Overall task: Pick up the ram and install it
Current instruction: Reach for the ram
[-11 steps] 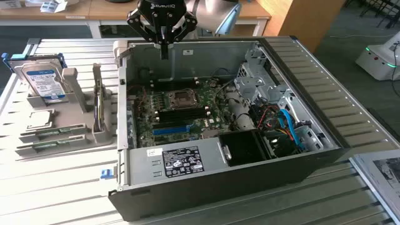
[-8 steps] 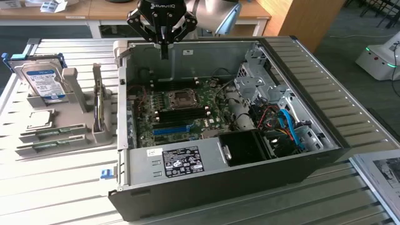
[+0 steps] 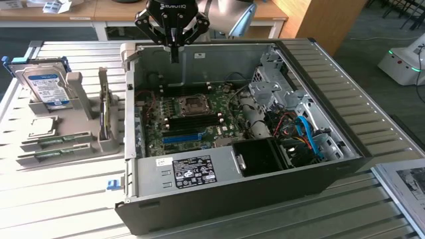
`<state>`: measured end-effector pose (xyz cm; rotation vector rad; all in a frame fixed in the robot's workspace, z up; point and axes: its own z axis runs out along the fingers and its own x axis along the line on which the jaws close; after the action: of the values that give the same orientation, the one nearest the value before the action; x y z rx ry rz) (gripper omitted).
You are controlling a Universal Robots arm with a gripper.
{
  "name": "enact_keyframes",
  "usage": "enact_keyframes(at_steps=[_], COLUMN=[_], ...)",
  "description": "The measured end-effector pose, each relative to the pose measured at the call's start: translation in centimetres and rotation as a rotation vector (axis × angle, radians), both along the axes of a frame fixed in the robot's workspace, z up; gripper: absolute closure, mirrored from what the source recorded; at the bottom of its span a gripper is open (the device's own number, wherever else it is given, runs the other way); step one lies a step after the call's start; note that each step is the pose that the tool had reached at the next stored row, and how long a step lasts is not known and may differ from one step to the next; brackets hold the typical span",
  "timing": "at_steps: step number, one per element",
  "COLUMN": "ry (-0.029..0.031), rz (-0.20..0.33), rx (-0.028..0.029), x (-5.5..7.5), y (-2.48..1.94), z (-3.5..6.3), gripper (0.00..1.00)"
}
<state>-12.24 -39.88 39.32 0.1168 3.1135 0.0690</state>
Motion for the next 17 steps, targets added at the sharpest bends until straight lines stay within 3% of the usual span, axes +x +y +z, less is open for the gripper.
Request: enact_keyframes(at_steps=[17], ry=[0.0001], rz=[0.0], rx=[-0.0001], x=[-1.9], y=[0.0], z=[0.01], gripper=[0.9])
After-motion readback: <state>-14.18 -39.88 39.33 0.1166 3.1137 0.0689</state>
